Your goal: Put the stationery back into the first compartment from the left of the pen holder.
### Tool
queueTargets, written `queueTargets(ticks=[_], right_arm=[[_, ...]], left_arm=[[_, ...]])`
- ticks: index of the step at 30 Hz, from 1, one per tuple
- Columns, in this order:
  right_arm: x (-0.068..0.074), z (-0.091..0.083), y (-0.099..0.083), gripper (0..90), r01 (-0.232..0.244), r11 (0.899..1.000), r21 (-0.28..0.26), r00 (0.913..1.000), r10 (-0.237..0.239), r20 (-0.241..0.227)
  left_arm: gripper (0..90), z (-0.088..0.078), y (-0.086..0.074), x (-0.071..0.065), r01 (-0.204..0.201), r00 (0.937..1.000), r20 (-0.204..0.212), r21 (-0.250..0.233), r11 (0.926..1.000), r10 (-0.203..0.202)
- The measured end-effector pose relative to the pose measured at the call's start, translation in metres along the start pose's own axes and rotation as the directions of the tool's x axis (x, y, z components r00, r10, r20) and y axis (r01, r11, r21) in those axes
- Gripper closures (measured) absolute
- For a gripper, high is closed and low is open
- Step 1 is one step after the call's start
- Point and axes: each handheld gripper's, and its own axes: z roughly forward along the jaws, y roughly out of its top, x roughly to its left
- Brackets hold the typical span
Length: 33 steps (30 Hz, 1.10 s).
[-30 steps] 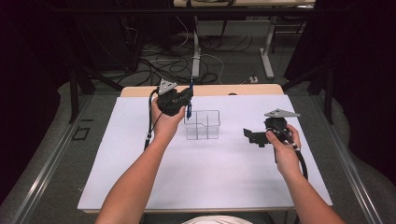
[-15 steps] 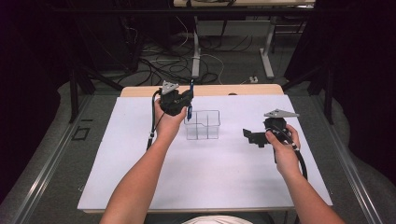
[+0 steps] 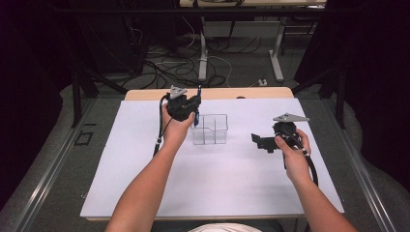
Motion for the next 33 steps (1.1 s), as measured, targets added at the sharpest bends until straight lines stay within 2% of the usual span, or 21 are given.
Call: queueTargets(ticks=[4,7,15,19,21,24,26,28,33], right_arm=[[0.000,0.000,0.000,0.0,0.001,1.000,0.000,1.0000,-0.001,0.000],[0.000,0.000,0.000,0.0,0.005,1.000,0.000,1.0000,-0.005,0.003],[-0.001,0.000,0.000,0.0,0.004,1.000,-0.003,1.0000,-0.004,0.004],[-0.001,-0.001,0.000,0.0,-0.004,1.000,-0.006,1.0000,0.004,0.001],[-0.001,-0.001,0.000,0.0,-0.003,1.000,-0.006,1.0000,0.003,0.002],[-0.001,-0.001,0.000,0.0,-0.002,1.000,-0.004,1.0000,0.002,0.006],[-0.002,-0.001,0.000,0.0,-0.001,1.000,-0.004,1.0000,0.001,0.006],[-0.002,-0.001,0.000,0.0,-0.004,1.000,-0.005,1.0000,0.004,0.002],[-0.002,-0.001,0.000,0.0,-0.005,1.000,-0.006,1.0000,0.005,0.005]], left_arm=[[79.0,0.000,-0.001,0.000,-0.009,0.9999,0.008,0.018,0.9998,0.009],[77.2,0.000,-0.001,0.001,-0.004,1.0000,0.004,0.011,0.9999,0.004],[62.1,-0.005,0.002,0.001,-0.003,1.0000,-0.001,-0.009,1.0000,0.003],[53.2,-0.009,0.004,0.003,-0.014,0.9999,-0.003,-0.023,0.9996,0.014],[50.9,-0.013,0.005,0.004,-0.036,0.9991,-0.022,-0.038,0.9986,0.035],[48.0,-0.018,0.007,0.006,-0.025,0.9996,0.012,-0.032,0.9992,0.025],[46.2,-0.022,0.007,0.008,-0.029,0.9994,0.017,-0.028,0.9992,0.029],[42.8,-0.027,0.006,0.011,-0.015,0.9994,0.030,-0.022,0.9996,0.016],[33.5,-0.040,0.003,0.017,-0.019,0.9993,0.033,-0.042,0.9989,0.020]])
